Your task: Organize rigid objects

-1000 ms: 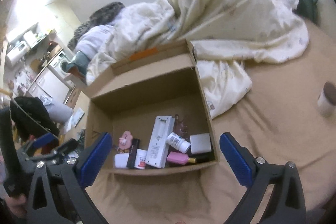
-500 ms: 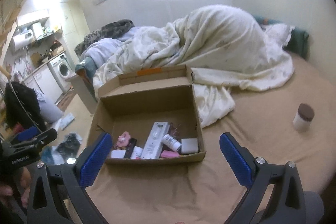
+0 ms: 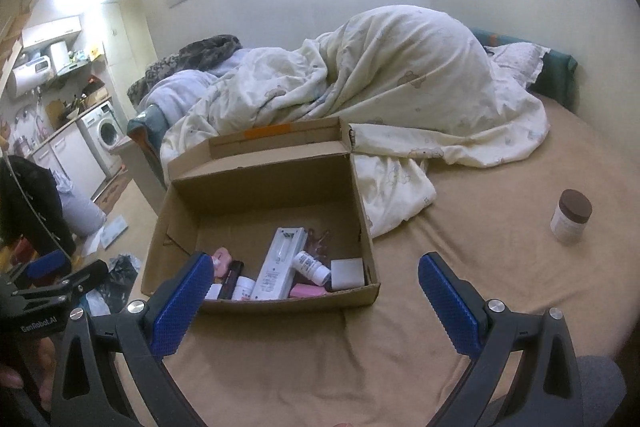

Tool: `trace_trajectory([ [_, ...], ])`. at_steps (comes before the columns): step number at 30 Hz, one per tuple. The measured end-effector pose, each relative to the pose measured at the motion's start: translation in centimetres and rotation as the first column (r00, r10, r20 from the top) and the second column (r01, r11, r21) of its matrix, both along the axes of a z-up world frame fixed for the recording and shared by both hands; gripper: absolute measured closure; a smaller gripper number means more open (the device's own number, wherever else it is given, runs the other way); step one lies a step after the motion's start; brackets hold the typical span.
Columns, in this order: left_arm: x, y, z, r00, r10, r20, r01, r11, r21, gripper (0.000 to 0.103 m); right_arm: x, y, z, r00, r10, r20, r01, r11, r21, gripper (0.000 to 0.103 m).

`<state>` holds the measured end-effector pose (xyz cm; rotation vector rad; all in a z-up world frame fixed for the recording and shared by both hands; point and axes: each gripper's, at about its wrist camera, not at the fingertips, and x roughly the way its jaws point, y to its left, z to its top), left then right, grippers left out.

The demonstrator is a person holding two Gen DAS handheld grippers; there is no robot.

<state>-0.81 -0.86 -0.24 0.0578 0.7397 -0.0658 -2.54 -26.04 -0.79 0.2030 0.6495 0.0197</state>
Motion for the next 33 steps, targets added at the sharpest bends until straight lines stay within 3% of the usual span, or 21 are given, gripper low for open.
trace_trajectory([
  [33,-0.07,-0.37,0.06,1.0,-0.016,-0.005,0.016,1.0,-0.009,0.001,-0.05,0.53,-0.25,1.0,0.01,-0.001,-0.01,0.999,-0.03,0.0],
])
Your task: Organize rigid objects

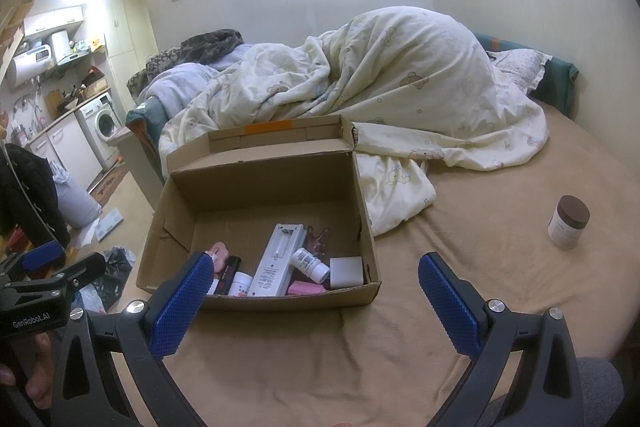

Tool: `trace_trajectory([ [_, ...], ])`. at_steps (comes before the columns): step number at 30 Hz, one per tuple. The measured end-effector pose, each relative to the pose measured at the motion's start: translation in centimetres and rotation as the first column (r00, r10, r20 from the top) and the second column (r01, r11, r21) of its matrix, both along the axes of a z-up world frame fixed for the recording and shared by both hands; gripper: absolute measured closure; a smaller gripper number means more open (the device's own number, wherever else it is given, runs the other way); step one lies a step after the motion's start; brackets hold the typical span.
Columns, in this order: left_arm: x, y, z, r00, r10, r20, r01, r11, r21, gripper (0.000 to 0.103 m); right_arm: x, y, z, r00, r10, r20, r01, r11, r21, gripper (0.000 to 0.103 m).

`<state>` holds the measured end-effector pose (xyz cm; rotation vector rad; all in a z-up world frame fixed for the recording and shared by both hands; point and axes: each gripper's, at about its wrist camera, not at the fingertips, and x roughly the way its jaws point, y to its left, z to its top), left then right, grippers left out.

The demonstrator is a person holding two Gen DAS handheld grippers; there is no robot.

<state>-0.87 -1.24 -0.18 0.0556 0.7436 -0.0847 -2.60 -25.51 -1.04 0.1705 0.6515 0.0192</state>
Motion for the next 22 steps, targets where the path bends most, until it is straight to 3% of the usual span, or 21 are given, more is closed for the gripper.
trace_trajectory([
  [22,-0.12,0.0,-0.27,1.0,-0.021,-0.005,0.021,1.0,-0.007,0.001,0.03,-0.02,0.05,1.0,0.001,0.0,-0.001,1.0,0.0,0.0],
])
